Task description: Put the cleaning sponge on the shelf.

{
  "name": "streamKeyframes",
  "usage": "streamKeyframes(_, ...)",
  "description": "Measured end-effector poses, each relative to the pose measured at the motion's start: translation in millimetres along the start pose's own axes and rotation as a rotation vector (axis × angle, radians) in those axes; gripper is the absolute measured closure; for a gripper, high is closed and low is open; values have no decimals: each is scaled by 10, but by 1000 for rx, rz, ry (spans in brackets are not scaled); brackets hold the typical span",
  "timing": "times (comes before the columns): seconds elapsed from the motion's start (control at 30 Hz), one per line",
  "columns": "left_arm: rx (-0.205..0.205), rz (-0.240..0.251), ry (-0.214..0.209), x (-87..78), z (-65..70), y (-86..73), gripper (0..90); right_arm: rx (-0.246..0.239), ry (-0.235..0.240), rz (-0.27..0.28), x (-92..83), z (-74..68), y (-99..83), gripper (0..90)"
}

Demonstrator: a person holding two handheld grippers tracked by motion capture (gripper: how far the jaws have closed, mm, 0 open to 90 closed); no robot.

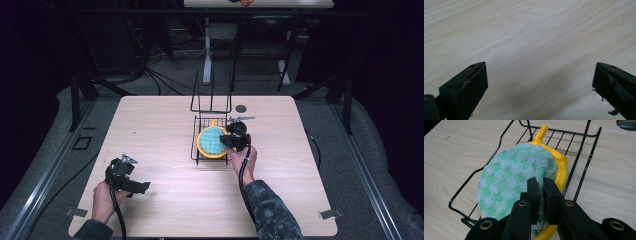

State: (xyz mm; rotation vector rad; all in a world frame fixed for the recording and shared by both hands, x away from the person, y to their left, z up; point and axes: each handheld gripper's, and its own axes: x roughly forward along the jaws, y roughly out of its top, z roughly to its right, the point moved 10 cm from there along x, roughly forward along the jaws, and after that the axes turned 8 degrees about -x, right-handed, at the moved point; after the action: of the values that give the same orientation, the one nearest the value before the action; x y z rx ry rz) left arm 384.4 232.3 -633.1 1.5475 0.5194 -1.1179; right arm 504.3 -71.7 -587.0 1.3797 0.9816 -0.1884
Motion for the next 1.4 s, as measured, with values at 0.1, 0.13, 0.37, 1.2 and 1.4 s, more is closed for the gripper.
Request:
streamKeyframes(0.1, -1, 1, 1, -1, -2, 2, 0, 6, -14, -5, 14, 22, -33, 837)
streamKeyframes(0.13, -1, 0, 1, 0, -3, 1, 0, 11, -16, -5, 15, 23, -38, 829)
streamKeyframes(0.37, -2, -1, 2, -1, 6, 0, 0, 33, -13, -2, 5, 19, -49, 754)
streamKeyframes(1.2, 5, 4, 4, -10, 21, 9, 0, -45, 79, 28, -351, 23, 29, 281)
streamKeyframes(1.4, 6, 3, 5, -8, 24, 9, 0, -81, 88, 33, -549, 48, 5, 169)
